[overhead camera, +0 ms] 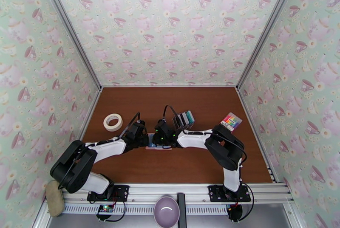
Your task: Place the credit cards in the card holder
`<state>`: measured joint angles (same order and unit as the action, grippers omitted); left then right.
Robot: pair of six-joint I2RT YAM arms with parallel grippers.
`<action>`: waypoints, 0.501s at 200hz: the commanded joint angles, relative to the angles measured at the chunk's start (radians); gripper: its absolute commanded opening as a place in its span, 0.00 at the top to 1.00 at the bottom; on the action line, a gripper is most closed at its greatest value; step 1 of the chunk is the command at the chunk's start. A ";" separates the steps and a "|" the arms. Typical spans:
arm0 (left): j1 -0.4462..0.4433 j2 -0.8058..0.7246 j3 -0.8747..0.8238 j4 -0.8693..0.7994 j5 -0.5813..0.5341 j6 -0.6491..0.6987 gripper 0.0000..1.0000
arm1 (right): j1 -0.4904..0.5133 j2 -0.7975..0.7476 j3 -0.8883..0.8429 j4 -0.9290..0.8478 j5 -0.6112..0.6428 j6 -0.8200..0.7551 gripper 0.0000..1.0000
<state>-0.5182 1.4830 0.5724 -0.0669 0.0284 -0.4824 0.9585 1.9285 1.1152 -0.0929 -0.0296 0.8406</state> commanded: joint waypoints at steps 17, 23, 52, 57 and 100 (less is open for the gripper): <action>0.000 0.029 -0.012 -0.030 0.041 -0.010 0.91 | 0.032 0.018 0.037 0.005 -0.030 -0.001 0.72; 0.001 0.027 -0.012 -0.031 0.039 -0.011 0.91 | 0.031 0.011 0.036 -0.007 -0.021 -0.008 0.72; 0.010 -0.006 -0.027 -0.027 0.030 -0.015 0.87 | 0.025 -0.066 0.017 -0.071 0.045 -0.052 0.69; 0.012 -0.014 -0.030 -0.027 0.028 -0.016 0.87 | 0.023 -0.082 0.013 -0.078 0.052 -0.058 0.68; 0.017 -0.085 -0.057 -0.016 0.015 -0.016 0.83 | 0.001 -0.152 -0.008 -0.119 0.078 -0.088 0.67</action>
<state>-0.5091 1.4456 0.5442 -0.0662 0.0372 -0.4900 0.9684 1.8290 1.1202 -0.1719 0.0147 0.7883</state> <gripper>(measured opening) 0.166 0.334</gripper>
